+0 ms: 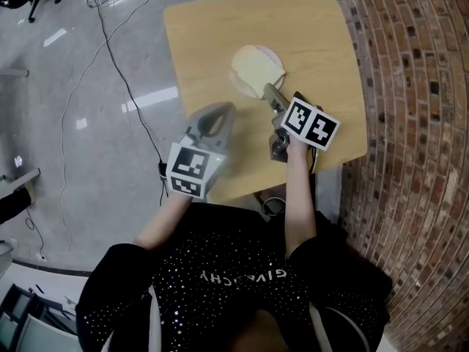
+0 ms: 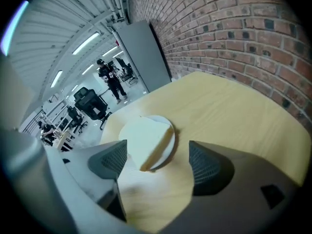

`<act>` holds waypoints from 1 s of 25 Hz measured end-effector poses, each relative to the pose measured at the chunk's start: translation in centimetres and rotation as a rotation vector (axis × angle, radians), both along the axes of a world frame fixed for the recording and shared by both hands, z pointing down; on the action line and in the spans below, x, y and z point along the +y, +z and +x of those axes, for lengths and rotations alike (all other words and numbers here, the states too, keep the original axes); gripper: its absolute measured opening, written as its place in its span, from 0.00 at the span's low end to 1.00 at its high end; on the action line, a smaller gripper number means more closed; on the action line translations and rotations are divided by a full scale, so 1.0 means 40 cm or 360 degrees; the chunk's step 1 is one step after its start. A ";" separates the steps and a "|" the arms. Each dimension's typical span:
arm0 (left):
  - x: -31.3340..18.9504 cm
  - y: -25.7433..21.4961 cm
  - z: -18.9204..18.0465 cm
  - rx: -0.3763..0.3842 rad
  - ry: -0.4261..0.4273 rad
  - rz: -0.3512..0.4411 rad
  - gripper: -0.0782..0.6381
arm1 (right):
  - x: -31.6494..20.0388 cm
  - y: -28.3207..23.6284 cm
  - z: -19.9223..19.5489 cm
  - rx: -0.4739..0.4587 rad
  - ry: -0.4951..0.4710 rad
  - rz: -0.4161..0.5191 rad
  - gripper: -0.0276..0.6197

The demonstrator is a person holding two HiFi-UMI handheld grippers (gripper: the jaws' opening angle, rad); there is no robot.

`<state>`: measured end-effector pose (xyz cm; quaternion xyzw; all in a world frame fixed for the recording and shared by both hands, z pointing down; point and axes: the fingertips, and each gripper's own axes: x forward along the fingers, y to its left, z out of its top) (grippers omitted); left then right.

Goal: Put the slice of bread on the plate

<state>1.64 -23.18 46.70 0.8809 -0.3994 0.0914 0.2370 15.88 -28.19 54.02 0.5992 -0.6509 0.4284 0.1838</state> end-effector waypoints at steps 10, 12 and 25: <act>0.022 -0.087 0.069 -0.0019 0.0118 0.0104 0.12 | 0.117 -0.205 -0.034 0.0033 -0.0087 0.0642 0.06; 0.039 -0.110 0.085 -0.0029 0.0158 0.0107 0.12 | 0.155 -0.254 -0.055 -0.0019 -0.0133 0.0721 0.06; 0.117 -0.188 0.136 -0.0070 0.0219 0.0200 0.12 | 0.264 -0.359 -0.065 0.0039 -0.0120 0.0819 0.06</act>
